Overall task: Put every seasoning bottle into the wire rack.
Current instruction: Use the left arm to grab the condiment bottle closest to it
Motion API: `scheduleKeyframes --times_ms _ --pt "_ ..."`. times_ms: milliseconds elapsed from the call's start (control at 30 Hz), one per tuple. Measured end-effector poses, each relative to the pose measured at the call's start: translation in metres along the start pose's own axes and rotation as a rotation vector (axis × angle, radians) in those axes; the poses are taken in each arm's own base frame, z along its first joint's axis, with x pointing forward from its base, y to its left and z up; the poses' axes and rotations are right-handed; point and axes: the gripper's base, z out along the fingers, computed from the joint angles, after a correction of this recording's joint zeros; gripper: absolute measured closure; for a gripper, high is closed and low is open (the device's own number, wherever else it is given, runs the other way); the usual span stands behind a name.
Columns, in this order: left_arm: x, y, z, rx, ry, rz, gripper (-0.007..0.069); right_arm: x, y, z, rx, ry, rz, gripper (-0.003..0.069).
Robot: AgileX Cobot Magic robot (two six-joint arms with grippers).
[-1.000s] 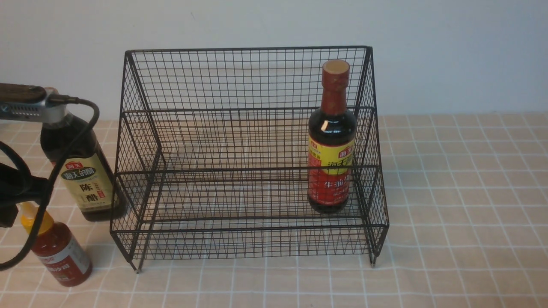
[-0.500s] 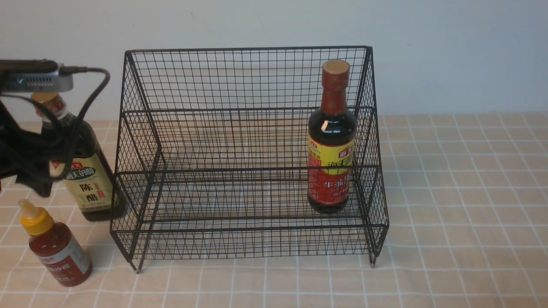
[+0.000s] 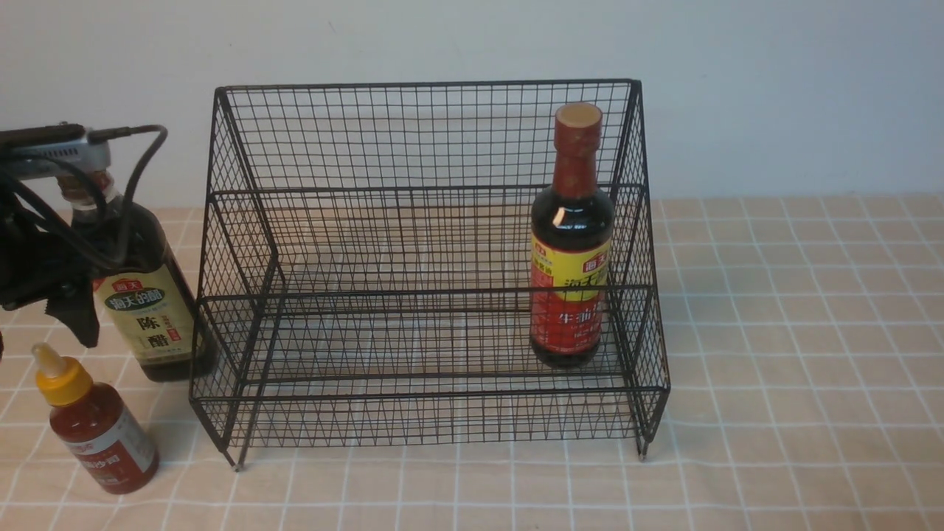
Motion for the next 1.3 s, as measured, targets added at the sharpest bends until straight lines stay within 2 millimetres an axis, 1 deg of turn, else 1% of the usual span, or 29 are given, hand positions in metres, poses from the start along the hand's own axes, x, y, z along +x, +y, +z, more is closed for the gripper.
scheduleKeyframes --times_ms 300,533,800,900,1000,1100,1300 --pt "-0.007 -0.003 0.023 -0.006 0.070 0.054 0.0113 0.000 0.000 0.000 0.000 0.000 0.000 0.0672" --pt "-0.010 -0.004 0.035 -0.010 0.105 0.065 0.0113 0.000 0.000 0.000 0.000 0.000 -0.001 0.0672" --pt "-0.011 -0.004 0.037 -0.011 0.110 0.067 0.0114 0.000 0.000 0.000 0.000 0.000 -0.001 0.0672" --pt "-0.011 -0.004 0.037 -0.011 0.110 0.067 0.0139 0.000 0.000 0.000 0.000 0.000 -0.001 0.0673" --pt "-0.011 -0.004 0.037 -0.011 0.110 0.067 0.0232 0.000 0.000 0.000 0.000 0.000 0.002 0.0672" --pt "-0.011 -0.005 0.037 -0.007 0.111 0.065 0.0354 0.000 0.000 0.000 0.000 0.000 0.009 0.0672" --pt "-0.009 -0.005 0.031 0.007 0.096 0.059 0.0354 0.000 0.000 0.000 0.000 0.000 0.009 0.0672"
